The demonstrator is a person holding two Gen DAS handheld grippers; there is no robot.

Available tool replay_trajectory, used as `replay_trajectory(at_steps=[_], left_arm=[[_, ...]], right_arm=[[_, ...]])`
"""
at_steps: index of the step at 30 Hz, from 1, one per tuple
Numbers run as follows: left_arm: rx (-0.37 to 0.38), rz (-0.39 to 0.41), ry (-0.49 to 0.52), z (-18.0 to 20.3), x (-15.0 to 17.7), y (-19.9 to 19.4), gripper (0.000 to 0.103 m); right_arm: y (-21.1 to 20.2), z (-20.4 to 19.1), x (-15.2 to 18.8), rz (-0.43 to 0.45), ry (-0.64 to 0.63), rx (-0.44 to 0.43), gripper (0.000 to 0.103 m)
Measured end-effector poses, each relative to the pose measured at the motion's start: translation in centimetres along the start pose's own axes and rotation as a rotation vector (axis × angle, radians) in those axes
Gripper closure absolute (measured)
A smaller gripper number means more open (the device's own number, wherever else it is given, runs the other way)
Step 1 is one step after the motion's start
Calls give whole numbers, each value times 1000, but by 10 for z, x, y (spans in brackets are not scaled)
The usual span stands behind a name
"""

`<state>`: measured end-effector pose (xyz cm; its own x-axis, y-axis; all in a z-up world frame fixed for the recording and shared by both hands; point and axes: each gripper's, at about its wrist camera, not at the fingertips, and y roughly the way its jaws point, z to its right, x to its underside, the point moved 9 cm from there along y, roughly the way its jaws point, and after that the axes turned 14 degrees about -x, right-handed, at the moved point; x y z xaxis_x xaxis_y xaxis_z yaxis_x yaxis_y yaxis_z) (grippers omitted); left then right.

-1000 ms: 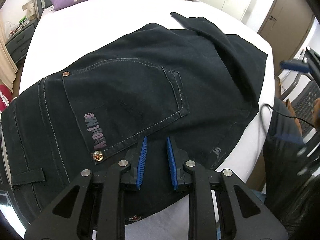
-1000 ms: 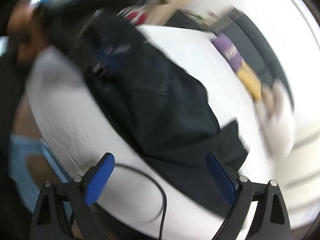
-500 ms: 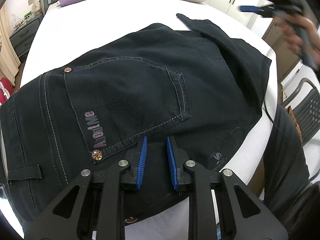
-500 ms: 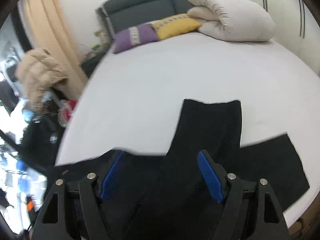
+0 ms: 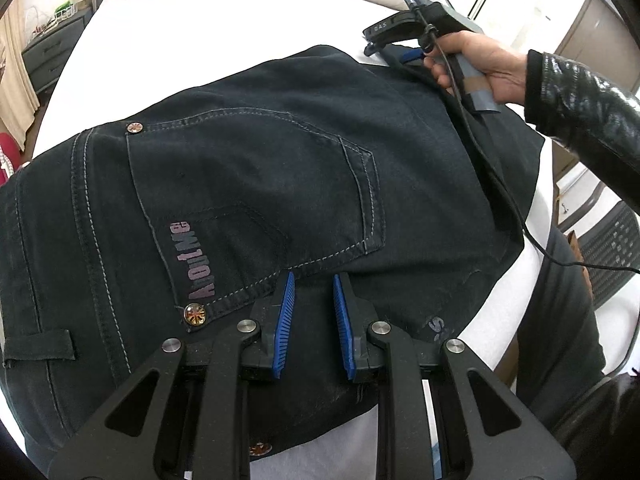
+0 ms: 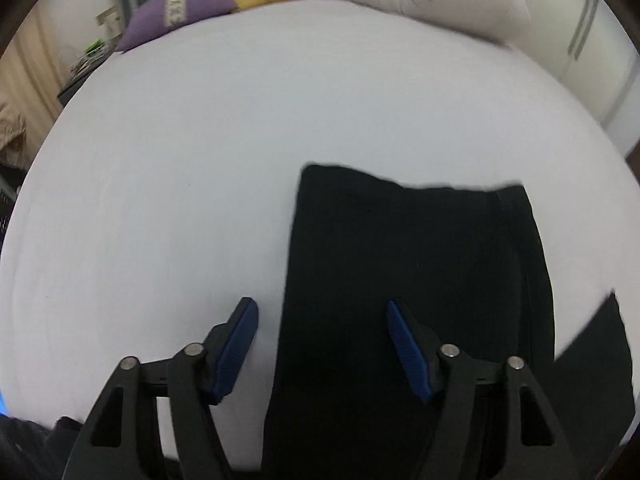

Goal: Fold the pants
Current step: 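Grasp the leg hem with the right gripper while the left gripper holds the waistband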

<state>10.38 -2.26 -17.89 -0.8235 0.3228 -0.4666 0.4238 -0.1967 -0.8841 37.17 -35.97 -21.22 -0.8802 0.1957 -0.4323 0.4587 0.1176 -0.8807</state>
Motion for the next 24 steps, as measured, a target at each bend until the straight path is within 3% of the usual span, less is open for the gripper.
replay_trajectory(at_steps=[1,2,3,5,8,11,15,19,22,24], left_arm=[[0,-2,2,-1,0,0,83],[0,-4,4,-2,0,1,83],[0,-5,6,-3,0,1,83],[-3,-8,9,-3,-1,0,83],[-10,-11,7,-2,-3,0,83],[-14,-12,4,-1,-3,1,83],[-25,-15,10,3,-4,0,83],[-30,-20,1,5,-6,1,83],[-42,-23,4,8,-7,2,83],[-54,-28,11,10,-7,2,83]], right_arm=[[0,0,-2,5,0,-15,57],[-1,2,-4,9,-5,-19,81],[-5,6,-6,10,-14,-10,94],[-12,15,-7,18,10,-45,97],[-50,36,-8,117,86,-127,97],[-106,83,3,245,216,-214,97],[-179,171,52,421,456,-323,97],[-209,252,115,516,671,-349,98],[-201,295,164,502,849,-371,90],[-195,304,186,499,938,-422,61]])
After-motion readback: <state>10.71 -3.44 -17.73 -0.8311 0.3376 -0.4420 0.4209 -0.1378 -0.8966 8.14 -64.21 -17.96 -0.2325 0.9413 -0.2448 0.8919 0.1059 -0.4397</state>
